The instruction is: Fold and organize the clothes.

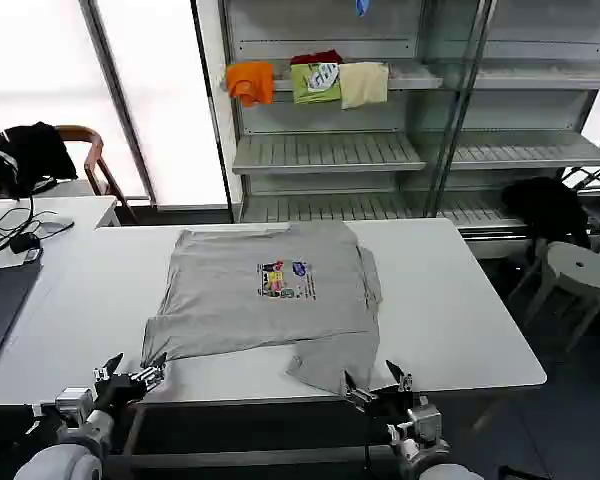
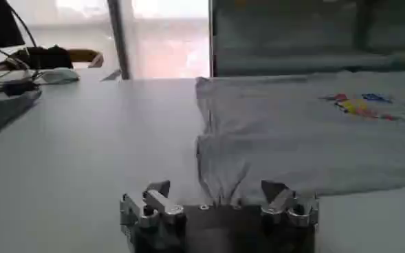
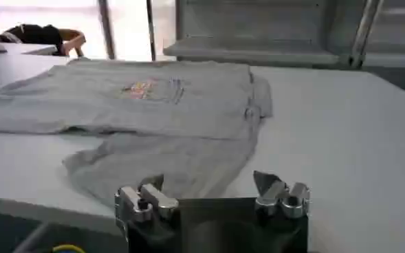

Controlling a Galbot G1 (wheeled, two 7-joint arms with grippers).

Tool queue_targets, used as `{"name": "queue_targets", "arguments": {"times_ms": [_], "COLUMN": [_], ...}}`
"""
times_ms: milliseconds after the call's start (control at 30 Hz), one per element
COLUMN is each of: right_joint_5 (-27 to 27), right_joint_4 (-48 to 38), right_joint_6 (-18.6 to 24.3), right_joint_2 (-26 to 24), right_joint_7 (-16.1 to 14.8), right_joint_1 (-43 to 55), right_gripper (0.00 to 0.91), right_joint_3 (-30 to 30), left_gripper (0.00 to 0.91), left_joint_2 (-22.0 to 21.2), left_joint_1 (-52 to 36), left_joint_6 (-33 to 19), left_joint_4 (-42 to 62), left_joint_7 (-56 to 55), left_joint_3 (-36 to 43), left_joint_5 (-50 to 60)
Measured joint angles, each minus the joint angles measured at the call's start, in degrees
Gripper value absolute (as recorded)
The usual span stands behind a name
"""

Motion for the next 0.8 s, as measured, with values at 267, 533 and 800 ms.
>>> {"name": "queue_targets", "arguments": {"times_ms": [267, 533, 800], "right_joint_5": [-0.35, -0.42, 0.68], "right_joint_4": [-1.29, -1.51, -1.37], "right_joint_6": [0.43, 0.76, 2.6], "right_joint_2": [0.08, 0.45, 1.22], "right_joint_7": [-0.33, -0.3, 0.45], "right_joint_1": [0.07, -0.24, 0.29], "right_gripper": [0.0, 0.0, 0.0], "right_joint_3": [-0.64, -0.87, -0.34], "left_gripper": [0.01, 0.01, 0.0], "left_joint_2": [0.0, -0.16, -0.23], "left_joint_1": [0.29, 0.21, -0.34], "left_joint_6": [-0.55, -1.01, -2.51], "left_joint_4": [0.37, 0.73, 0.14], "left_joint_7": [0.29, 0.79, 1.38], "left_joint_3": [0.44, 1.01, 1.05], "left_joint_5": [0.35, 0.79, 0.66]}}
